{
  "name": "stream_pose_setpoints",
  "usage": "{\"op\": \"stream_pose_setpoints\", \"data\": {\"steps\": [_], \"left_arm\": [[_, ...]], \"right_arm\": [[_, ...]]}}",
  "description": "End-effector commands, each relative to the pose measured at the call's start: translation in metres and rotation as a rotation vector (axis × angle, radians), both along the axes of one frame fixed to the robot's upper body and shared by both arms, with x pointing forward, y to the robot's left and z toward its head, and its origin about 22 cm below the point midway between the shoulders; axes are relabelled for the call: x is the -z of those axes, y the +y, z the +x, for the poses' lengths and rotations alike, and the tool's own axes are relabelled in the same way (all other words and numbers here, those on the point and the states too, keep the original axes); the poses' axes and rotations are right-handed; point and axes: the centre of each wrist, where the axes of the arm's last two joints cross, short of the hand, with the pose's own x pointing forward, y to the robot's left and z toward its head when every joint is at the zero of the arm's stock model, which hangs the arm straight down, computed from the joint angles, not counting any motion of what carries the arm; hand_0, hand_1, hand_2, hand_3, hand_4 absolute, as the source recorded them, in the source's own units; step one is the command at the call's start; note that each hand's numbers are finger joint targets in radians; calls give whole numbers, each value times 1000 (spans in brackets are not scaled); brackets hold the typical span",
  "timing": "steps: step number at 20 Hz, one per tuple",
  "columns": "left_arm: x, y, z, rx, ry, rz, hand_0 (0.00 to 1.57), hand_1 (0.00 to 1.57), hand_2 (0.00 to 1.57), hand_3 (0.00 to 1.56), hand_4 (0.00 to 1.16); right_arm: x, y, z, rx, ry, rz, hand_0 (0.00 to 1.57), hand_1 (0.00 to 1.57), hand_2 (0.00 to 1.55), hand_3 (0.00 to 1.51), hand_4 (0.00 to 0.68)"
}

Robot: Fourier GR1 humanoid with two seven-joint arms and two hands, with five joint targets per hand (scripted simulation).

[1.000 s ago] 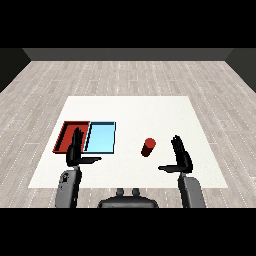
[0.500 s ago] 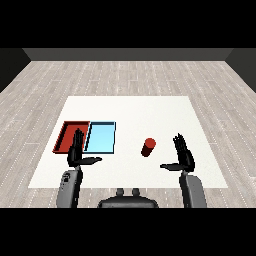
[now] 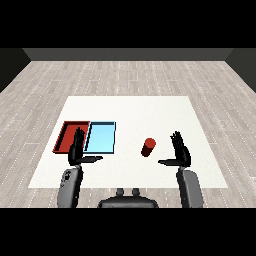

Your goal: Pick the red can and put it in the red box

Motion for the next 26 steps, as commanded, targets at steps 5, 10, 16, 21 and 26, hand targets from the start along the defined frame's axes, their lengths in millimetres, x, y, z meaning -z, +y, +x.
{"op": "stream_pose_setpoints", "data": {"steps": [5, 10, 16, 21, 26], "left_arm": [[0, 6, -21, -6, -7, -36, 0, 0, 0, 0, 0], [11, 9, -24, 13, 0, -33, 0, 0, 0, 0, 0], [-7, -8, -11, 7, 11, -44, 0, 0, 0, 0, 0], [7, -3, -10, 20, -3, -52, 0, 0, 0, 0, 0], [-18, 15, 8, 2, 1, -41, 0, 0, 0, 0, 0]], "right_arm": [[17, 7, 18, -18, 48, 51, 0, 0, 0, 0, 0], [19, 8, 39, -11, 59, 91, 0, 0, 0, 0, 0], [26, 34, 46, -21, 69, 101, 0, 0, 0, 0, 0], [41, 52, 34, -54, 103, 134, 0, 0, 0, 0, 0], [40, 59, 35, -27, 110, 149, 0, 0, 0, 0, 0]]}}
